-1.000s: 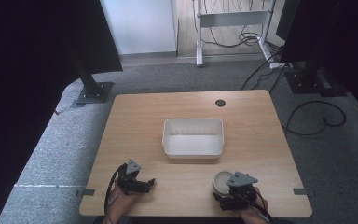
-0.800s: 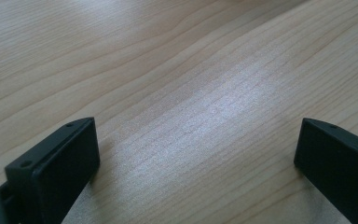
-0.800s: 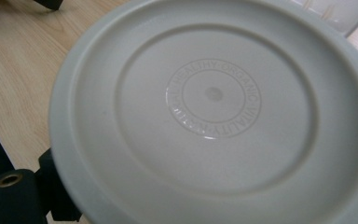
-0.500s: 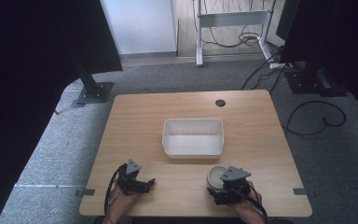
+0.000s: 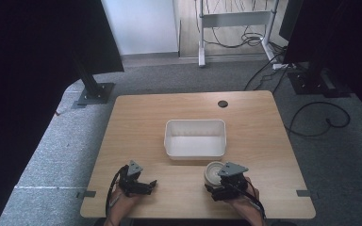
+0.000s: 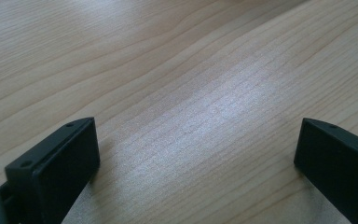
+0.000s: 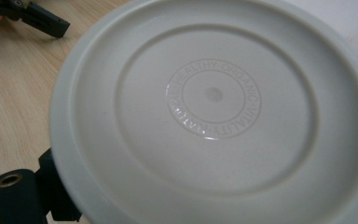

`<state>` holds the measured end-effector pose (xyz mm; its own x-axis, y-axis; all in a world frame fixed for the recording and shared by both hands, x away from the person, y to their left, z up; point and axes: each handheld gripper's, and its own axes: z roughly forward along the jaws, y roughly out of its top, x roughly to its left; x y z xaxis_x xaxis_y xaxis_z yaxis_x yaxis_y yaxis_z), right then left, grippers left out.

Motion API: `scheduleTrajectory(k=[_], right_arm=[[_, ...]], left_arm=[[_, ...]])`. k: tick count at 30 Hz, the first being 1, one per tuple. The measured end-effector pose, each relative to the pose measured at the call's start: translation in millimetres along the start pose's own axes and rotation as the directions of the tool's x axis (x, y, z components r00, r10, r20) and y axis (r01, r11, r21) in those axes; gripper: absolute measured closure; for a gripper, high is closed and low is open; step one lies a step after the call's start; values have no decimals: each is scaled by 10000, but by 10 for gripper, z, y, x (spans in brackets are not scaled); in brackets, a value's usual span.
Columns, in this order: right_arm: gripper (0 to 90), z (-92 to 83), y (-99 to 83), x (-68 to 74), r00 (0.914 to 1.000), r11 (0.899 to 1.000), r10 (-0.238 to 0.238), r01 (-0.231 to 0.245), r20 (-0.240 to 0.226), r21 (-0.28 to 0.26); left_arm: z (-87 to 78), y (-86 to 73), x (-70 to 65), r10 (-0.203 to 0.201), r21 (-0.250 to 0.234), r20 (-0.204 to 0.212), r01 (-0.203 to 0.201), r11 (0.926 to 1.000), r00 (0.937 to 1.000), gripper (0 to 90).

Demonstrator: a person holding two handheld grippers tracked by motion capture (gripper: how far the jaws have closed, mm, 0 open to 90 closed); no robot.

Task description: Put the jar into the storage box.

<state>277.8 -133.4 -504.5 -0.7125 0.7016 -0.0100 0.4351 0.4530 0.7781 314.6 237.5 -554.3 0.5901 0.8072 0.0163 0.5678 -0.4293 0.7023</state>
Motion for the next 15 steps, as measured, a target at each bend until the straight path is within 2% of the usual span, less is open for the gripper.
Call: scheduleTrajectory(k=[15], right_arm=[[94,102,178,-13,9999,9999,-114,114,28,-110]], left_arm=[[-1,0,0,4,12,-8,-4,10000,10000,0]])
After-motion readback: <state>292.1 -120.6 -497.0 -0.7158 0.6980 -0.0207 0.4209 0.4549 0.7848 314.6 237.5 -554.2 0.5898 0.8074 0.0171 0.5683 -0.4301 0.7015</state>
